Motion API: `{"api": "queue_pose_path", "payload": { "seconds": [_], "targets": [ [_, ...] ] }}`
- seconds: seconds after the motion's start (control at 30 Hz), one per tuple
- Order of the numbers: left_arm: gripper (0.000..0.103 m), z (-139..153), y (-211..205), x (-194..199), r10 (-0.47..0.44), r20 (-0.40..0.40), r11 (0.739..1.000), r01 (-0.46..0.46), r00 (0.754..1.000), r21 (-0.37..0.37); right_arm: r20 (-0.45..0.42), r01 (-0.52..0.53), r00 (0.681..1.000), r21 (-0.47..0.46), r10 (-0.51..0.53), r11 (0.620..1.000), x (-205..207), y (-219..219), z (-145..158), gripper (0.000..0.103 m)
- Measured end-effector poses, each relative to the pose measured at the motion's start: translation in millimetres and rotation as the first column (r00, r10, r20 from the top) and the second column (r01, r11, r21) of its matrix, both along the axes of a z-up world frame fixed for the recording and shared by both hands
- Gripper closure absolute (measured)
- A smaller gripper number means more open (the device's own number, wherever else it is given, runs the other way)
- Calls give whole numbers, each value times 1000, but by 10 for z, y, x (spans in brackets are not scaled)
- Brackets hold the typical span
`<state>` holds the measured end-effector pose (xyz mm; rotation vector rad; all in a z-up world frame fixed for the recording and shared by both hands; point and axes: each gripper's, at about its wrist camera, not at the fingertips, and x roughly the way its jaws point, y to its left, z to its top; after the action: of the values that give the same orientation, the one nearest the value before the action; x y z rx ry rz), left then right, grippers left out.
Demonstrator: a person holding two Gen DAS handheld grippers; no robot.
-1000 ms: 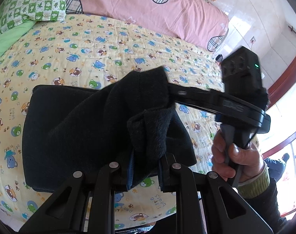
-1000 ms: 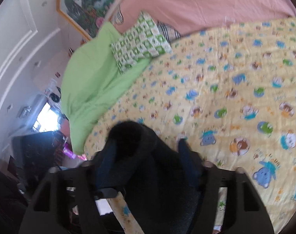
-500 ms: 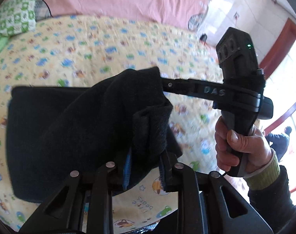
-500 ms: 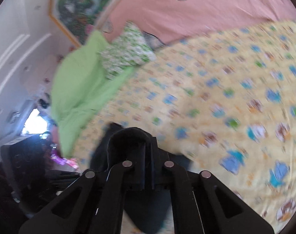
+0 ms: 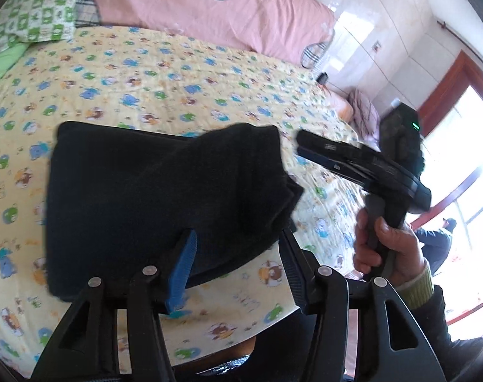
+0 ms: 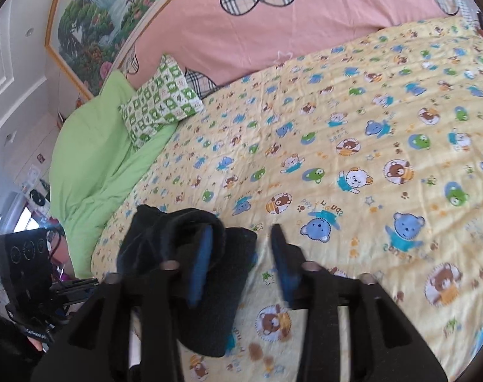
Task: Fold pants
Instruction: 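Lower the folded pants onto the bed with both grippers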
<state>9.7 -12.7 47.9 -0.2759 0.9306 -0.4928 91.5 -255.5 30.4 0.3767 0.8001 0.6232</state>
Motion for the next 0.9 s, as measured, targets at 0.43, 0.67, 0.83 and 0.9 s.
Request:
{"api": "queue_pose_path", "payload": {
  "seconds": [0.43, 0.67, 0.83, 0.9],
  "targets": [
    [44, 2, 765, 73, 195, -1, 981, -195, 981, -4, 95, 60, 994, -66, -54, 996, -422, 496, 248, 25],
    [43, -56, 936, 101, 233, -14, 972, -233, 972, -13, 130, 70, 990, -188, -45, 980, -538, 788, 264, 22],
    [39, -83, 976, 147, 244, -19, 970, -244, 970, -11, 141, 79, 989, -223, -48, 972, -587, 876, 249, 19],
    [38, -99, 988, 175, 243, -24, 970, -243, 970, -15, 139, 83, 989, -231, -51, 969, -602, 891, 231, 18]
  ]
}}
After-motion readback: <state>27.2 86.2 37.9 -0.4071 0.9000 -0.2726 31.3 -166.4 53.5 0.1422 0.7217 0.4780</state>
